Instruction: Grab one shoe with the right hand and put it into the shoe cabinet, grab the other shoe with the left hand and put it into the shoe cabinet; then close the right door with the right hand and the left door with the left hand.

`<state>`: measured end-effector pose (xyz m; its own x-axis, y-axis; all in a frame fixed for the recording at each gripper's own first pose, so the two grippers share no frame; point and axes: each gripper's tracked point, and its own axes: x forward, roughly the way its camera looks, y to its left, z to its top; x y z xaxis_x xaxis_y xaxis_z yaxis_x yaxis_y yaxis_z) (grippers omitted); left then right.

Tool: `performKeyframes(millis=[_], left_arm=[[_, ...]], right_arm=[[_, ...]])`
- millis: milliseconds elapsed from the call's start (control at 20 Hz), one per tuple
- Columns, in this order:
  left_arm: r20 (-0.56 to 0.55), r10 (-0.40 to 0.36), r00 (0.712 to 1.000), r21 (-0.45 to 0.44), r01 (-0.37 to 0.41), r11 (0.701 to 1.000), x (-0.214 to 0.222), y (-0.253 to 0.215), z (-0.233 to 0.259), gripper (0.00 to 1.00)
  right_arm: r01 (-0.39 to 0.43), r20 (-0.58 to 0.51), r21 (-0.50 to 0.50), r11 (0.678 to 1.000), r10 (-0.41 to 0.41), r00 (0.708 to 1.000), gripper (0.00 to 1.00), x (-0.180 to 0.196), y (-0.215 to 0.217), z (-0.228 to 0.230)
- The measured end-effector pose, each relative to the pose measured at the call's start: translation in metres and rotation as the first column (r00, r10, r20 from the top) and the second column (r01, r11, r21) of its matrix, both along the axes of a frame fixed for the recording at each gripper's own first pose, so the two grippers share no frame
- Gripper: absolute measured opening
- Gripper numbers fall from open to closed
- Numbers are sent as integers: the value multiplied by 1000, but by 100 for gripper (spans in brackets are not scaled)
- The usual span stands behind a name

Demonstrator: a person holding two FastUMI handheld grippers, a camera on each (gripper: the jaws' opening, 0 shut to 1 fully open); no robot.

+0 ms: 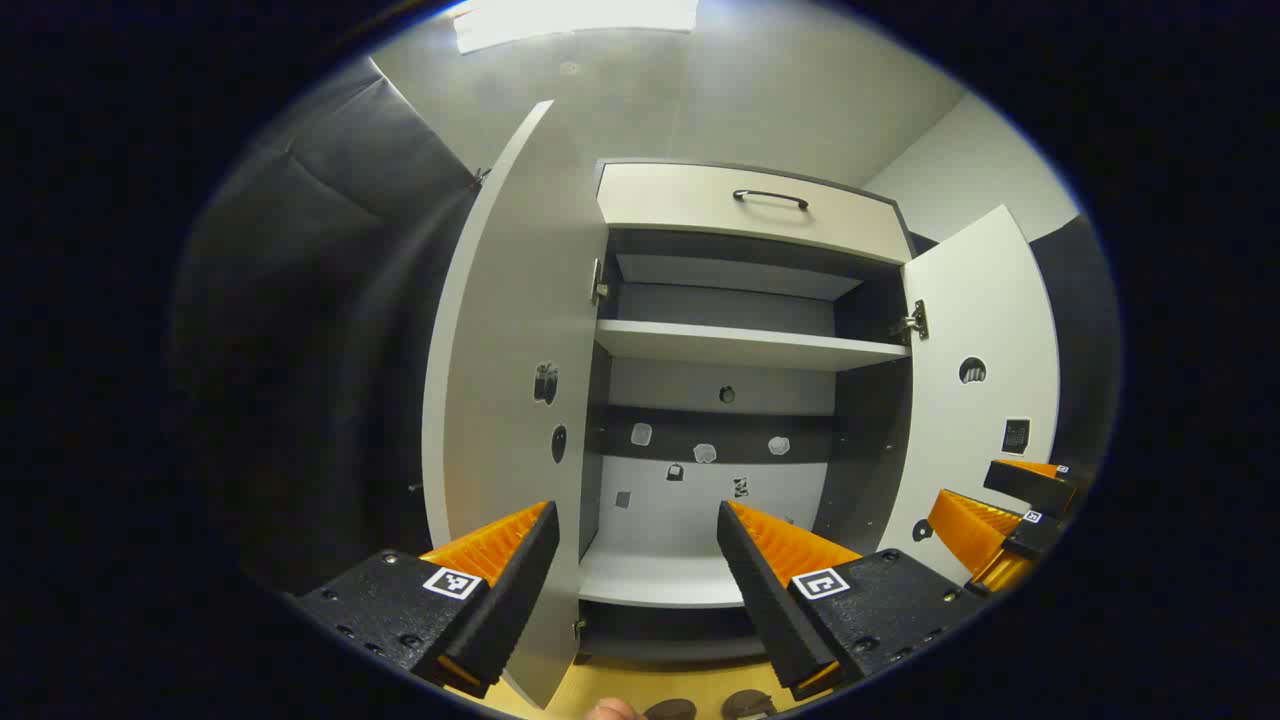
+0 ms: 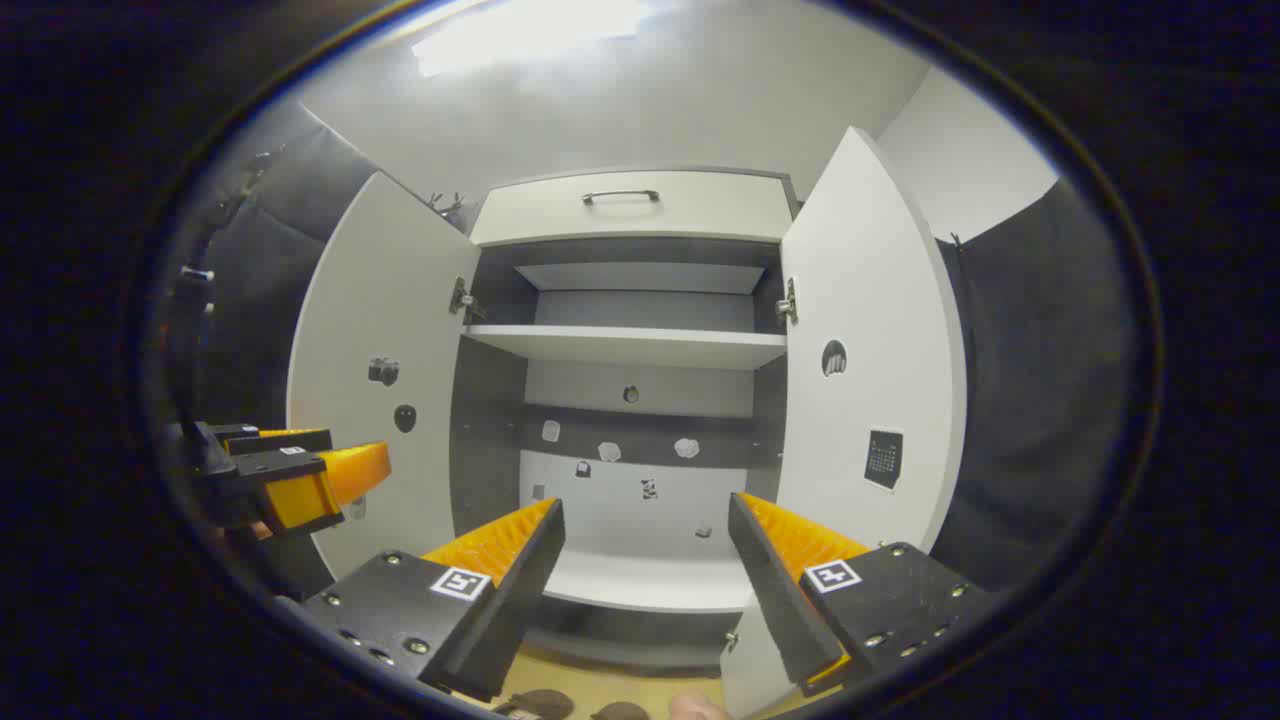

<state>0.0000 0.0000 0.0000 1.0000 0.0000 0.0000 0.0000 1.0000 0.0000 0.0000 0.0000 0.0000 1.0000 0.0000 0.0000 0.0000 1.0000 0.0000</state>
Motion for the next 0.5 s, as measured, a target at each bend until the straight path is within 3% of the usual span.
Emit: performKeyframes(millis=[300,350,500], left_arm=[[0,6,1000,4,-6,1000,-5,4,1,97],[-4,6,1000,4,-6,1000,-5,5,0,94],[-7,3,1000,3,-2,1000,-6,5,0,97]], right_arm=[[-11,-12,-7,1000,11,1000,98,-2,5,-4],[-10,-14,-9,1000,10,1000,94,-3,5,-4],[-4,-20,-3,1000,4,1000,94,-5,5,-7]])
